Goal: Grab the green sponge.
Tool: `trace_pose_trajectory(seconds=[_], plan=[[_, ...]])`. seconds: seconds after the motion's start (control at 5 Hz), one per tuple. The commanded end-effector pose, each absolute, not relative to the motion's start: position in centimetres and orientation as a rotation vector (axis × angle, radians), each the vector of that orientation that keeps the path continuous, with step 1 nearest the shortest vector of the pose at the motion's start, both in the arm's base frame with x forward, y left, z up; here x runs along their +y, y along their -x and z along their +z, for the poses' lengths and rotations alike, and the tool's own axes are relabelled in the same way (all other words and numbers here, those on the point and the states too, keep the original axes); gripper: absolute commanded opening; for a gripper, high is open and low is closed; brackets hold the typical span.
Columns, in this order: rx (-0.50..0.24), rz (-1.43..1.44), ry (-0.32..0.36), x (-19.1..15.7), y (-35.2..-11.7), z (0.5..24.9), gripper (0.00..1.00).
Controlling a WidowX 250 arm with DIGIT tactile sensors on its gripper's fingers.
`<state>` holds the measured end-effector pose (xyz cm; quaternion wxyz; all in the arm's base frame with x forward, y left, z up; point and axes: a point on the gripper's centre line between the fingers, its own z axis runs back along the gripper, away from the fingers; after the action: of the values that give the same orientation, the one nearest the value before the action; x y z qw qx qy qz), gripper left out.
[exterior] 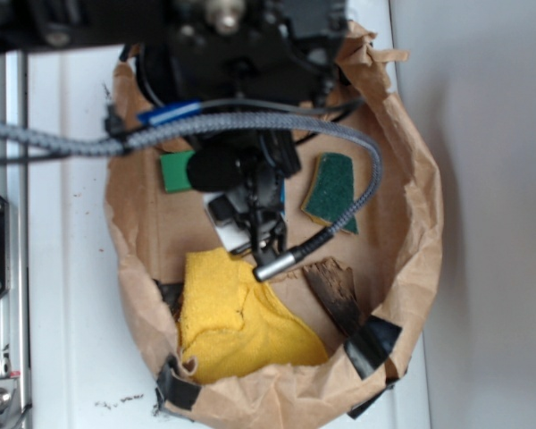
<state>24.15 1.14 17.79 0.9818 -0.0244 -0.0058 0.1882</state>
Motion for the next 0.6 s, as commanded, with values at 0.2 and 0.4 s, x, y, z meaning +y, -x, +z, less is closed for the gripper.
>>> trace_pose_trajectory(seconds=[0.2,0.4], plan=[[-0.233,0.539,0.040,2.2,-31.2,11.1,1.00],[-0.253,0.580,0.003,2.4,-32.9,8.5,1.00]])
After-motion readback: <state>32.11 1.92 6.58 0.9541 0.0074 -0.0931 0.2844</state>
